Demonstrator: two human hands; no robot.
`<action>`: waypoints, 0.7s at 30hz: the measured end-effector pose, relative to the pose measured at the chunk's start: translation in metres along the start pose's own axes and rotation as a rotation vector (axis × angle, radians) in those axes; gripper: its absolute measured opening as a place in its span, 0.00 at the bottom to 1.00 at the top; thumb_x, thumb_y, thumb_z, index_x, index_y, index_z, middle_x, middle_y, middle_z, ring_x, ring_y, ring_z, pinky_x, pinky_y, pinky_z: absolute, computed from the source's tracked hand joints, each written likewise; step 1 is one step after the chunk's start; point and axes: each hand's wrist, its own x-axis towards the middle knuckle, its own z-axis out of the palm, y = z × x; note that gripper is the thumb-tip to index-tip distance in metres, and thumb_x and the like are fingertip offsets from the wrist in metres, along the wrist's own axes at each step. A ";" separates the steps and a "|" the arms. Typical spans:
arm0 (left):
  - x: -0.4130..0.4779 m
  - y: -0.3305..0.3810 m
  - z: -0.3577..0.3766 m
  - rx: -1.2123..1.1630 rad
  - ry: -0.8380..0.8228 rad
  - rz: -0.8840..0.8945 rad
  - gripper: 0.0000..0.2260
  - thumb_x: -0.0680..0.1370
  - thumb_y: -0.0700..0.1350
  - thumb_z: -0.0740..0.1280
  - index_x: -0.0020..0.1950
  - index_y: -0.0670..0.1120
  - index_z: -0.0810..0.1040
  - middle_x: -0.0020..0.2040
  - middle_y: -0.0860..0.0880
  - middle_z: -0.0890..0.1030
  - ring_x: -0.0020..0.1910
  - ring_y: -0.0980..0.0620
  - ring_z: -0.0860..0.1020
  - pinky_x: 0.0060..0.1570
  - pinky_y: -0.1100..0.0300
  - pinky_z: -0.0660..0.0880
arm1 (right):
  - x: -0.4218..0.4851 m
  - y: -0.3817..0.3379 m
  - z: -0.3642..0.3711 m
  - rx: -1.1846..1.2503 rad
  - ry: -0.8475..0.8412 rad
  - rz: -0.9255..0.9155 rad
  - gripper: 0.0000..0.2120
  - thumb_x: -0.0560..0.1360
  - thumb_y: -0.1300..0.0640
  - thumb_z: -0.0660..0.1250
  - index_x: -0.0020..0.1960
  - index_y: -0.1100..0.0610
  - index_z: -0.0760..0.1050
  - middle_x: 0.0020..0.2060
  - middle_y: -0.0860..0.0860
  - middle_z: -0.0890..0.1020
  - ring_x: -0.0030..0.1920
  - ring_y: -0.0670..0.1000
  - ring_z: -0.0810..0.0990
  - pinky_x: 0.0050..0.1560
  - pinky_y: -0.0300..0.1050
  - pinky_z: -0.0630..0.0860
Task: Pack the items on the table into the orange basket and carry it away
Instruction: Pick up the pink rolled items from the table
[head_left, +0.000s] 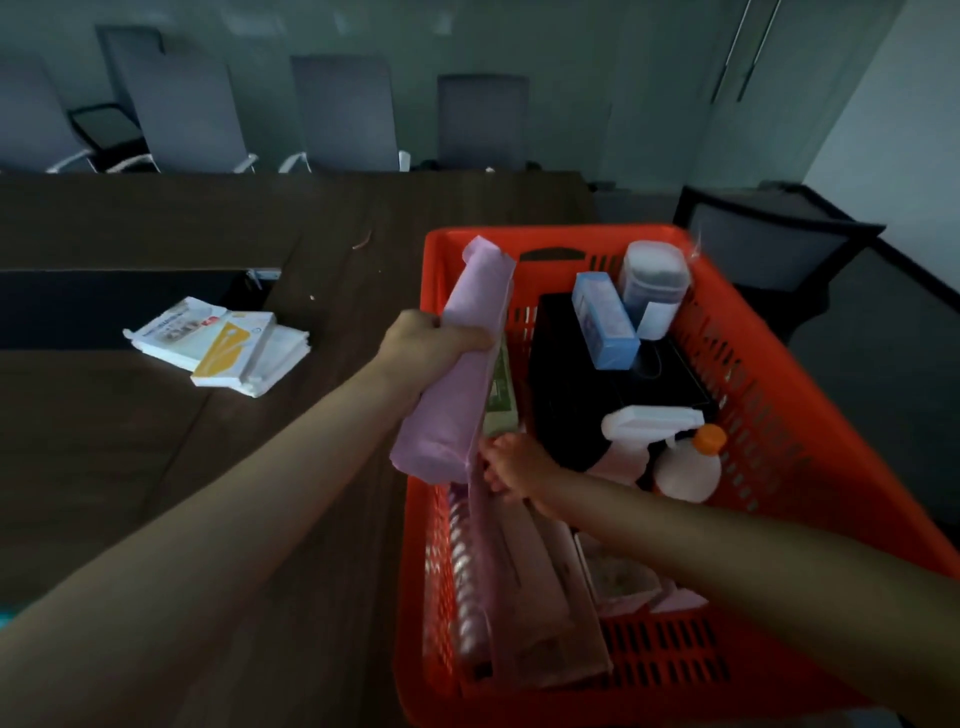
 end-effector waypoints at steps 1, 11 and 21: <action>0.001 -0.001 0.001 0.013 0.004 0.003 0.18 0.67 0.50 0.75 0.51 0.40 0.81 0.45 0.43 0.83 0.43 0.45 0.82 0.43 0.55 0.80 | 0.007 -0.003 -0.008 0.156 -0.018 0.042 0.18 0.82 0.50 0.52 0.43 0.59 0.73 0.27 0.54 0.82 0.25 0.49 0.80 0.35 0.43 0.78; 0.008 -0.011 0.006 0.216 0.019 0.074 0.24 0.63 0.60 0.71 0.51 0.45 0.81 0.41 0.48 0.81 0.42 0.46 0.80 0.38 0.58 0.72 | -0.013 -0.053 -0.047 0.667 -0.025 -0.206 0.22 0.78 0.40 0.55 0.41 0.54 0.78 0.27 0.50 0.82 0.25 0.48 0.81 0.27 0.38 0.76; 0.011 -0.013 -0.011 -0.162 0.047 0.079 0.09 0.76 0.46 0.68 0.37 0.46 0.80 0.33 0.47 0.78 0.31 0.53 0.75 0.29 0.64 0.74 | -0.008 -0.038 -0.041 0.661 -0.096 -0.113 0.10 0.75 0.52 0.65 0.49 0.58 0.79 0.43 0.55 0.83 0.43 0.54 0.82 0.46 0.46 0.77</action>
